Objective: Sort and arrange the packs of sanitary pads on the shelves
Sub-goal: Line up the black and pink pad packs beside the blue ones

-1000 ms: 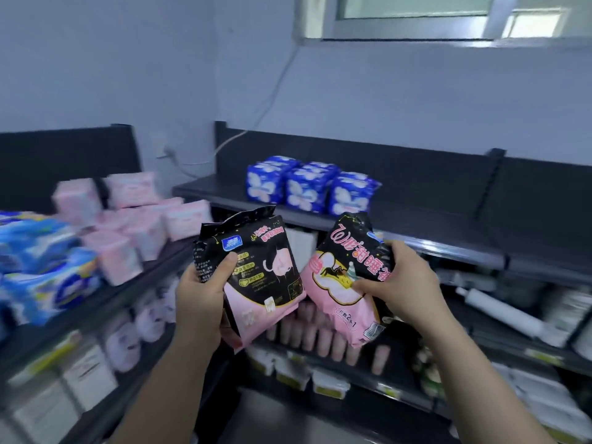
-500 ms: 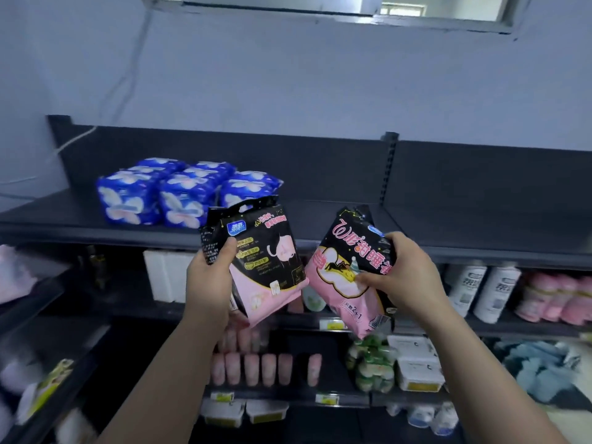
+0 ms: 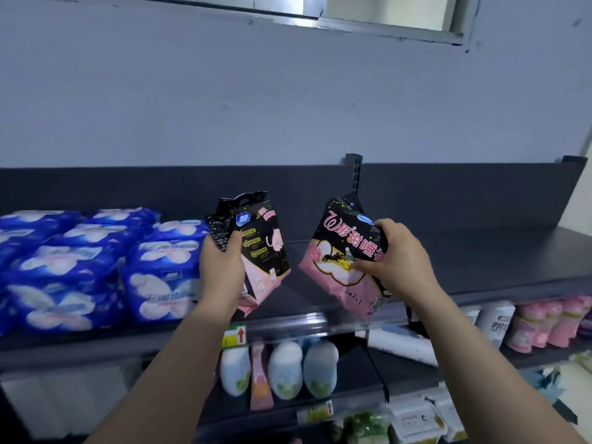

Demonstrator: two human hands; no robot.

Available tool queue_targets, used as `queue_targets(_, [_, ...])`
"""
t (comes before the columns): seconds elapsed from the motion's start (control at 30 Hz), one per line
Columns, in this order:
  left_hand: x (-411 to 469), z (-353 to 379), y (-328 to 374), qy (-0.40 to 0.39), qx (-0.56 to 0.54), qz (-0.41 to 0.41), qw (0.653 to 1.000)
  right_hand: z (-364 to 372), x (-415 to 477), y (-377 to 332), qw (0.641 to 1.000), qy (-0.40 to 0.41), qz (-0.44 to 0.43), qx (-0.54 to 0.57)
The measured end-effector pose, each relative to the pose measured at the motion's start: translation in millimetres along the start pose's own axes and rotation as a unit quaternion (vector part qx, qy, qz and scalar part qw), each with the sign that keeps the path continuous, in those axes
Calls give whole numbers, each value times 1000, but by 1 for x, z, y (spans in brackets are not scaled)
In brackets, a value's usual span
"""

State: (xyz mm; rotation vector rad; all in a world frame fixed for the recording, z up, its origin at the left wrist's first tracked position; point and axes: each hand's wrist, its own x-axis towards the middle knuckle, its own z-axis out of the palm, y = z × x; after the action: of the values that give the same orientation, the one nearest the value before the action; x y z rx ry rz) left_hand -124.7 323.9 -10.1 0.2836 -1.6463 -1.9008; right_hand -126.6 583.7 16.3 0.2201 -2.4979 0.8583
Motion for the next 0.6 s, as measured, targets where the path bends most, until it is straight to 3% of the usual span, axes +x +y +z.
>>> queue_targets(0.27, [76, 64, -53, 69, 135, 75, 986, 46, 76, 38, 1000, -13, 18, -1])
queue_targets(0.47, [115, 98, -89, 156, 169, 116, 966, 71, 139, 60, 999, -43, -25, 1])
queue_targets(0.6, [133, 122, -108, 156, 169, 92, 969, 81, 176, 74, 996, -68, -66, -3])
